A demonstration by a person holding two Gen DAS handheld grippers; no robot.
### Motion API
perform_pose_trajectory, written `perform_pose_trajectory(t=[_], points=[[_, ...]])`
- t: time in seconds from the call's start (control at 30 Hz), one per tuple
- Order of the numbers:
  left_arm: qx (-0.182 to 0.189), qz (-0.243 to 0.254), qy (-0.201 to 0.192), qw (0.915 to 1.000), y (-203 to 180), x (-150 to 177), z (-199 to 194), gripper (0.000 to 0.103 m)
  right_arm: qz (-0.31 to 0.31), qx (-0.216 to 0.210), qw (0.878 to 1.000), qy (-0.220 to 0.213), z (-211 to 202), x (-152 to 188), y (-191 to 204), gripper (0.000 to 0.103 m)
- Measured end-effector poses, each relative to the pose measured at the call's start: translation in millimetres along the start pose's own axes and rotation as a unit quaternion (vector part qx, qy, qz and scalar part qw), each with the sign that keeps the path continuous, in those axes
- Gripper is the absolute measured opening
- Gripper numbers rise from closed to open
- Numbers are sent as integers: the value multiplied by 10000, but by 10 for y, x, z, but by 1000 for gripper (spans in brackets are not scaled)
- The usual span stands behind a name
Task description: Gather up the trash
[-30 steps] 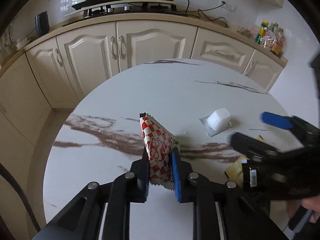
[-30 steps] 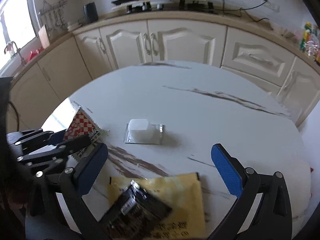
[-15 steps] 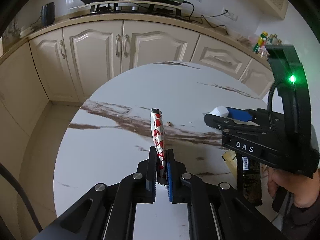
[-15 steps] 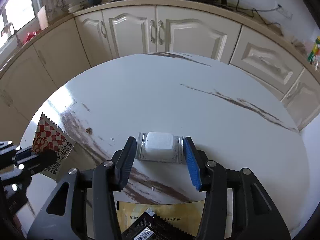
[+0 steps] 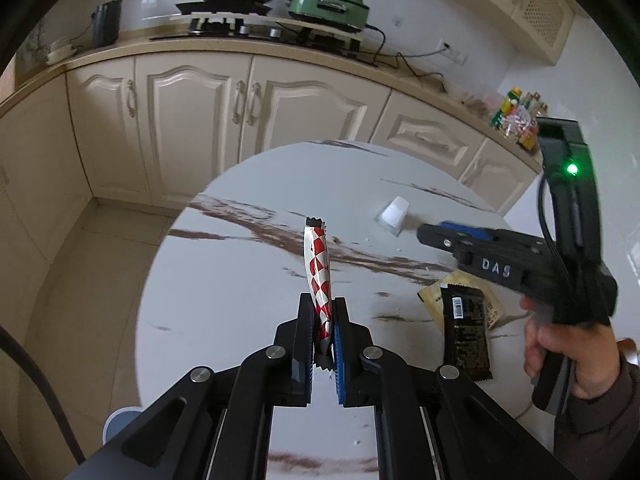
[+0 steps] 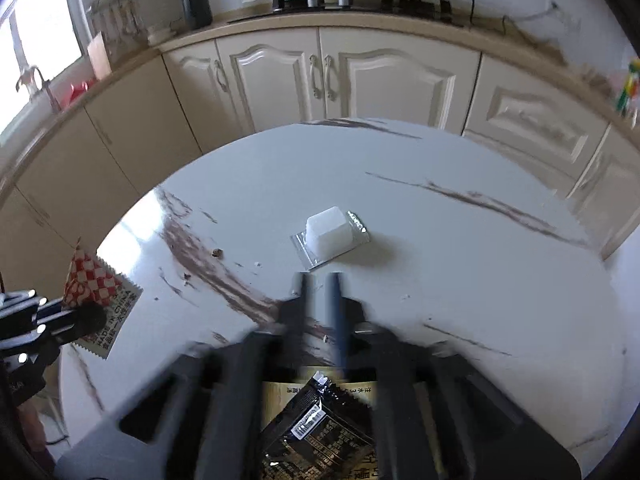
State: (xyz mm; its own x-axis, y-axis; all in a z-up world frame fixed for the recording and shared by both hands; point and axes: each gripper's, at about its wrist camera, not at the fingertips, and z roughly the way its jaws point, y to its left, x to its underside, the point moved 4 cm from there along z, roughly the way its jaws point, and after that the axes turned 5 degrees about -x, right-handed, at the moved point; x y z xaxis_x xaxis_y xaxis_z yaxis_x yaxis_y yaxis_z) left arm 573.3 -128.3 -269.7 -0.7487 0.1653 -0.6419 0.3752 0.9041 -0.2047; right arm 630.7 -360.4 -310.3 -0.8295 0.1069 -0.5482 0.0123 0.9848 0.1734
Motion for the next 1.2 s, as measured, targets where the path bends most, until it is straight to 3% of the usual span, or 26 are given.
perform_pose_trajectory(t=[0.03, 0.07, 0.17, 0.27, 0.4, 0.5, 0.6, 0.63, 0.77, 0.83, 1.0, 1.07, 1.1, 1.13, 1.2], points=[[-10, -19, -3, 10000, -4, 13, -17, 5, 128, 146, 9997, -156, -24, -27, -43, 69], [-79, -49, 0, 10000, 9, 37, -24, 5, 160, 194, 9994, -255, -30, -45, -46, 76], [-80, -123, 40, 9999, 31, 44, -21, 5, 377, 304, 9985, -245, 58, -104, -43, 74], [-95, -89, 64, 9999, 55, 4, 2, 5, 550, 554, 9968, -160, 196, -197, -20, 67], [-95, -53, 115, 9999, 54, -20, 51, 5, 723, 558, 9958, -2, 415, -269, 25, 41], [-68, -40, 143, 9999, 62, -73, 106, 5, 802, 686, 9944, 30, 495, -264, -1, 30], [-25, -61, 156, 9999, 69, -101, 151, 5, 726, 685, 9950, 79, 511, -272, -7, 27], [-11, -67, 157, 9999, 79, -109, 166, 5, 642, 712, 9953, 94, 505, -261, -6, 21], [-6, -89, 188, 9998, 80, -105, 231, 5, 490, 630, 9967, 128, 441, -173, -29, 18], [-15, -97, 207, 9997, 82, -97, 246, 5, 487, 545, 9972, 151, 402, -128, -61, 1], [-13, -46, 188, 9998, 59, -83, 212, 5, 508, 447, 9975, 185, 305, -5, -129, 1], [-24, -48, 179, 9998, 62, -84, 194, 5, 538, 155, 9983, 134, 277, -21, -119, 2], [-14, -40, 167, 9999, 74, -86, 184, 5, 514, 126, 9986, 78, 263, -42, -117, 10], [-16, -39, 160, 9999, 92, -83, 174, 5, 403, 310, 9987, 40, 255, -80, -112, 29], [-25, 4, 166, 9999, 102, -69, 165, 5, 71, 568, 9983, -94, 253, -160, -80, 52]])
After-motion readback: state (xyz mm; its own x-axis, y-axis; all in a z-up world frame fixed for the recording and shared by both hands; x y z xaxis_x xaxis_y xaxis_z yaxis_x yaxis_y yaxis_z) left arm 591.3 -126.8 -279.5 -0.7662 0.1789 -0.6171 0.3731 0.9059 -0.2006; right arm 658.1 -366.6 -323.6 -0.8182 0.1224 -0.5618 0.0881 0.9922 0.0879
